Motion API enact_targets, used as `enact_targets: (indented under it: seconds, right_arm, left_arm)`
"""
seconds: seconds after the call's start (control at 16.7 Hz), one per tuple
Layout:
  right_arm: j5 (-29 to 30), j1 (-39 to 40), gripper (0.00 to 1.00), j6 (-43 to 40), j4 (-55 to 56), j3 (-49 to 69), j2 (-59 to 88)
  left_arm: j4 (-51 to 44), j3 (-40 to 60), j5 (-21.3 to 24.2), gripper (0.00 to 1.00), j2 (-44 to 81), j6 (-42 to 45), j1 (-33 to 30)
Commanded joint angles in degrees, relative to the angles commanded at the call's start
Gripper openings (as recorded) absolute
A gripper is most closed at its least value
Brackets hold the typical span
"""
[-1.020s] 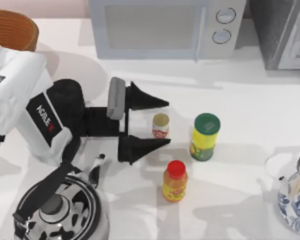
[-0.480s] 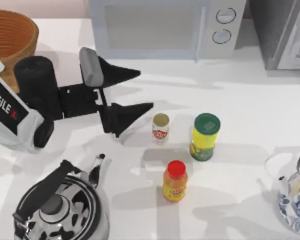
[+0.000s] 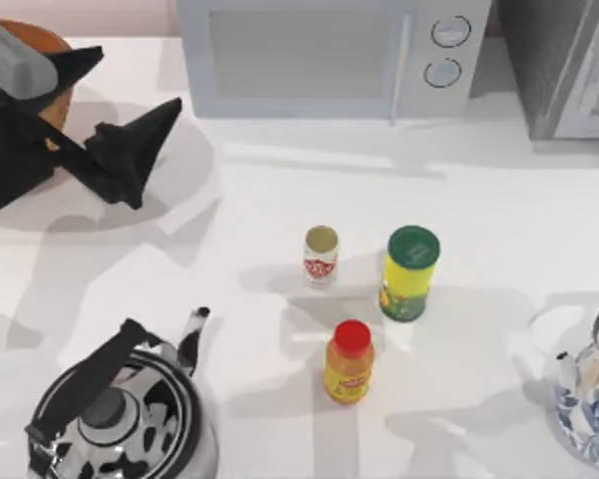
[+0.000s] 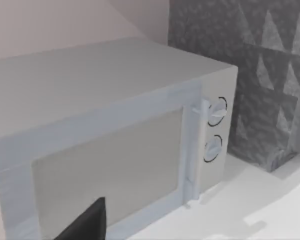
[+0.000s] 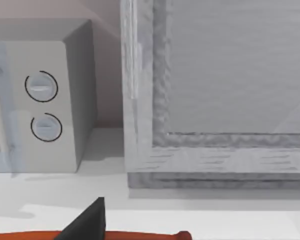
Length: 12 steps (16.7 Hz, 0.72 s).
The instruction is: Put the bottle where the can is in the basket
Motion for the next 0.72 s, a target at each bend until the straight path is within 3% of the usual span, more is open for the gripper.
enact_targets:
  seconds: [0.42, 0.72]
  right_arm:
    - [0.0, 0.0, 1.0, 0.0, 0.0, 0.0, 0.0]
    - [0.0, 0.0, 1.0, 0.0, 0.0, 0.0, 0.0]
  left_arm:
    - [-23.13, -17.73, -22.48, 1.0, -48.16, 0.28, 4.35]
    - [-35.71, -28.15, -33.64, 1.0, -70.42, -0.79, 5.48]
